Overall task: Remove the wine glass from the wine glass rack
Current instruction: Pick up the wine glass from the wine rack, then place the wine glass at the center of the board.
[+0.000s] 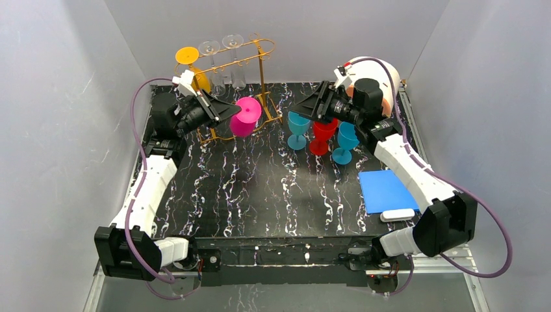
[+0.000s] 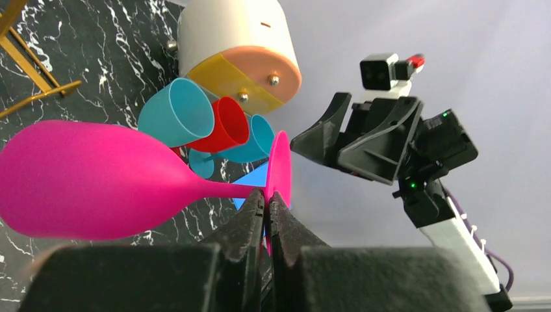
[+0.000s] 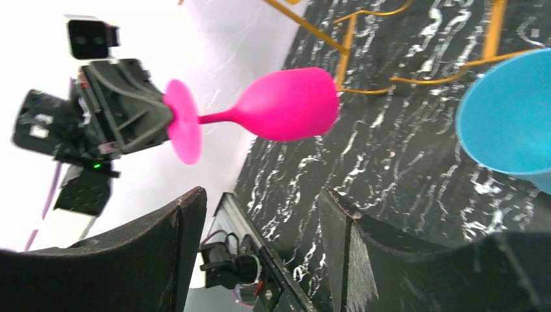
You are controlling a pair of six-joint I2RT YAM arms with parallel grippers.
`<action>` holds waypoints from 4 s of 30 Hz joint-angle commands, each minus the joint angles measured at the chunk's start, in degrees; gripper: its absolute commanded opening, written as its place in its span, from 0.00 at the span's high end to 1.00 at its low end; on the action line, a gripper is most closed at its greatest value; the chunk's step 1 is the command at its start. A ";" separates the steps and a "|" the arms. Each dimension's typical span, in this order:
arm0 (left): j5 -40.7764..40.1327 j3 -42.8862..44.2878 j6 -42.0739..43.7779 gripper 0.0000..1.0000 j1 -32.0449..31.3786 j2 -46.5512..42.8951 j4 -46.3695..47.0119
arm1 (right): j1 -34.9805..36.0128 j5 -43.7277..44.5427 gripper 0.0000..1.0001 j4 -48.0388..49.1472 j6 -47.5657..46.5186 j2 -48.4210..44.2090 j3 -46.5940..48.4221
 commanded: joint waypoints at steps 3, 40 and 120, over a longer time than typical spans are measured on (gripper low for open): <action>5.40 -1.30 3.93 1.00 -0.99 -1.35 1.60 | -0.16 -12.72 0.30 15.92 6.85 1.29 -1.15; 11.07 -0.88 16.88 0.53 -7.75 -2.50 -15.31 | 7.08 -19.53 0.99 17.42 9.08 9.11 2.04; 3.54 -8.28 6.86 0.65 -14.56 -5.12 0.09 | 7.76 -20.75 0.99 15.89 5.29 6.85 -0.68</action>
